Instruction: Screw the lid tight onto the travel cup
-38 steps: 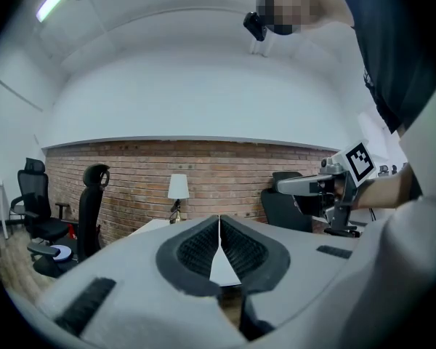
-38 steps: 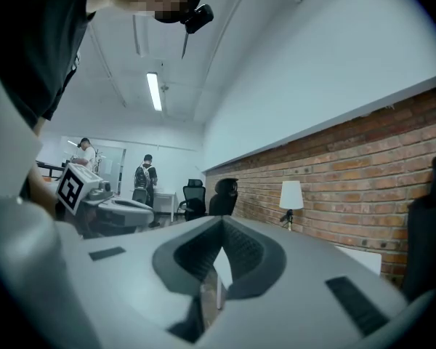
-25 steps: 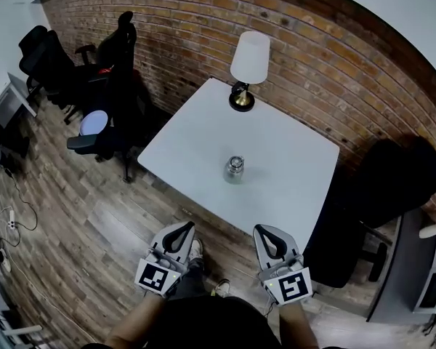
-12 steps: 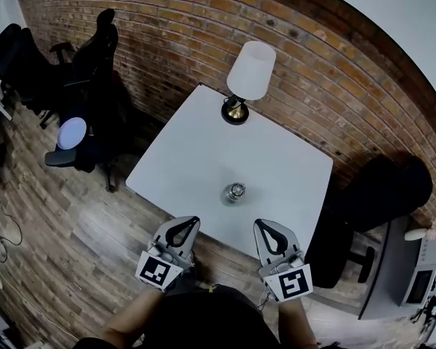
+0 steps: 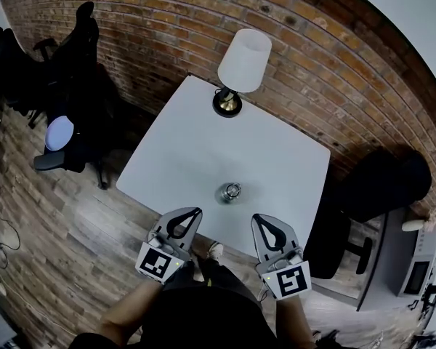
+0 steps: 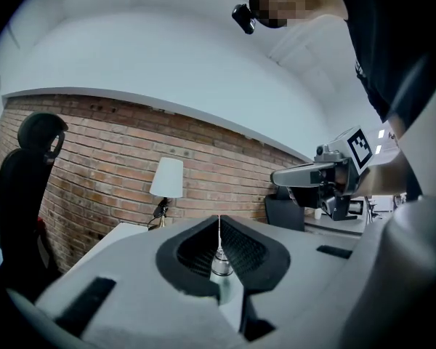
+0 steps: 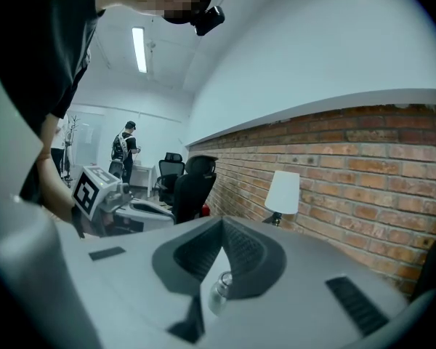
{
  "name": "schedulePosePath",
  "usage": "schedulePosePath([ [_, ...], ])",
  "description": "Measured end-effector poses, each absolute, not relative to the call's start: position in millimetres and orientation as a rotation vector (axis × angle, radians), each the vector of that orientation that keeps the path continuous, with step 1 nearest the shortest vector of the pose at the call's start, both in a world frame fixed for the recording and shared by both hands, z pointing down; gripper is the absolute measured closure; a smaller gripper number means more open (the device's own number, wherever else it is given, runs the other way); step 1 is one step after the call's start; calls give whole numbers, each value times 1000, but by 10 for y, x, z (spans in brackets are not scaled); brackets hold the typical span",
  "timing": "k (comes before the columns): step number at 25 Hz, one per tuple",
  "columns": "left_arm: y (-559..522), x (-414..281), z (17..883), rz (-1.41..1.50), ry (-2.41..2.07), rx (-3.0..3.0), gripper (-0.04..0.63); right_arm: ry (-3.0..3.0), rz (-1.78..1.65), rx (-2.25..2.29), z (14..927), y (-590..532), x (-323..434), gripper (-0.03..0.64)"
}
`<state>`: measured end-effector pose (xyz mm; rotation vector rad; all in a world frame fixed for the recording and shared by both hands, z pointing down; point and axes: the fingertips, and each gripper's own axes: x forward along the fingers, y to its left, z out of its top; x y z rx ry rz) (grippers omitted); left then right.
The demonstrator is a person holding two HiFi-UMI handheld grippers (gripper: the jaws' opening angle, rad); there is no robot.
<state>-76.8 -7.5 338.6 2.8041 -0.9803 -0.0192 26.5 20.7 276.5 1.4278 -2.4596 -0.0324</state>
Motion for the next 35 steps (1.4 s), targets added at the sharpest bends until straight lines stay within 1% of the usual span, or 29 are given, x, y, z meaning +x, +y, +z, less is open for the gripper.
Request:
schedulePosePath([
  [6, -99, -656, 3434, 33, -995, 2810, 569, -2471, -1, 1396, 2905, 85, 393, 603],
  [12, -131, -473, 3738, 80, -906, 2794, 568, -2474, -27, 1311, 3103, -54, 363, 603],
  [15, -151, -347, 3926, 108, -864, 2812, 568, -2472, -13, 1285, 3243, -109, 384, 597],
  [18, -221, -257, 4162, 137, -848, 2813, 563, -2466, 4, 1258, 3432, -173, 413, 577],
  [19, -256, -231, 4234, 135, -849, 2786, 544, -2460, 5, 1243, 3505, -190, 420, 566],
  [20, -288, -205, 4315, 137, -847, 2769, 494, -2456, 7, 1228, 3577, -204, 427, 551],
  [21, -314, -179, 4406, 143, -841, 2769, 464, -2454, 10, 1216, 3647, -218, 432, 535],
  [24, -377, -77, 4684, 166, -808, 2811, 428, -2463, 3, 1171, 3843, -277, 439, 509],
  [27, -402, 41, 4840, 143, -792, 2737, 367, -2495, -27, 1104, 3986, -338, 400, 485],
  [30, -481, 116, 4977, 133, -781, 2722, 303, -2532, -33, 1052, 4098, -432, 350, 436],
  [31, -511, 137, 5004, 126, -780, 2728, 293, -2545, -33, 1035, 4130, -458, 334, 413],
  [35, -580, 238, 5076, 102, -767, 2739, 266, -2589, -37, 971, 4248, -544, 285, 387],
])
